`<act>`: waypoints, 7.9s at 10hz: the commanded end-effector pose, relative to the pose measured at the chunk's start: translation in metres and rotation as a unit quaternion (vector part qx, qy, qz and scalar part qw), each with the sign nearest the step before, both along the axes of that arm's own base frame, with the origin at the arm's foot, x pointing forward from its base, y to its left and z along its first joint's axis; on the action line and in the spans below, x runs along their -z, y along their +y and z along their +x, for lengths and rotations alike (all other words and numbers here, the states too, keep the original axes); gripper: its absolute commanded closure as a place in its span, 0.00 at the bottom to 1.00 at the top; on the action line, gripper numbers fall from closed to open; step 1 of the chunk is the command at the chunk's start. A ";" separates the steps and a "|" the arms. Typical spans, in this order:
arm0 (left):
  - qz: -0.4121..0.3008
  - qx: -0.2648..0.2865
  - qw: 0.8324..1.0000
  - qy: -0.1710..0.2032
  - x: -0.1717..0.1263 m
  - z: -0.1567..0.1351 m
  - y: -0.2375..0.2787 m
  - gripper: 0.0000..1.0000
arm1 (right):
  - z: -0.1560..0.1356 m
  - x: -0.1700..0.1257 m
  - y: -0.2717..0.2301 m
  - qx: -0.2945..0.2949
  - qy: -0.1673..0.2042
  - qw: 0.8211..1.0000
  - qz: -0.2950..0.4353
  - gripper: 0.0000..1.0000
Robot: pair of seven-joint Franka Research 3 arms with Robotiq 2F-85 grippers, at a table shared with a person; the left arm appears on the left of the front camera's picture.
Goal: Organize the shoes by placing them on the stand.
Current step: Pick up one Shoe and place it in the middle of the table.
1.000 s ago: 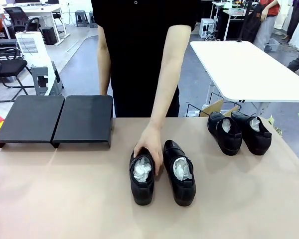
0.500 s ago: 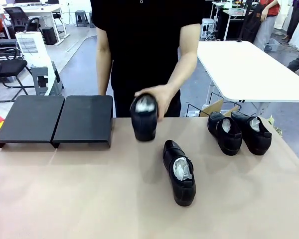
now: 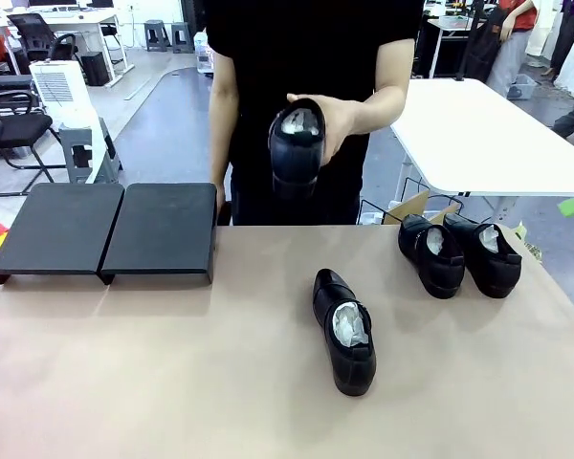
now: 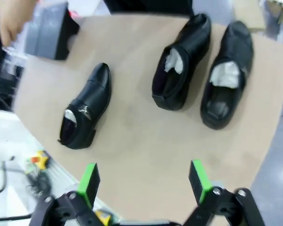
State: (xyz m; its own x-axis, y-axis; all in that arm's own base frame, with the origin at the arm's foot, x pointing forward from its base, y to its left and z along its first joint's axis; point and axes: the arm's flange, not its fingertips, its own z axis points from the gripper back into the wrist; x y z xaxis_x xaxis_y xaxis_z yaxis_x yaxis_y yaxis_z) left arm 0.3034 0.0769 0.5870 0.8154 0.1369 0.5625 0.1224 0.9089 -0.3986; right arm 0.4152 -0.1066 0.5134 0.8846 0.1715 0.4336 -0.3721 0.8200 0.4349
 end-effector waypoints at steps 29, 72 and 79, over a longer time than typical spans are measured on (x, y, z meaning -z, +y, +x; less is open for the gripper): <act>-0.002 0.007 1.000 -0.001 -0.002 0.000 0.002 0.00 | 0.165 0.142 0.157 0.166 0.095 0.938 -0.288 0.32; -0.002 0.007 1.000 -0.001 -0.002 0.000 0.002 0.00 | -0.061 0.013 0.195 0.220 0.140 0.939 -0.223 1.00; -0.002 0.007 1.000 -0.001 -0.002 0.000 0.002 0.00 | -0.111 -0.020 0.234 0.245 0.089 0.942 -0.212 1.00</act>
State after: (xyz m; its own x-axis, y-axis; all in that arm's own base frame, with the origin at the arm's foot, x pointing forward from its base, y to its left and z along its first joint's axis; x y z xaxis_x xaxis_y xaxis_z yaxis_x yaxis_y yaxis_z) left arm 0.3041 0.0775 0.5881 0.8163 0.1379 0.5609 0.1196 0.9097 -0.3976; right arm 0.3082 0.1218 0.5381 0.9586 -0.1265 0.2551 0.1241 0.9919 0.0254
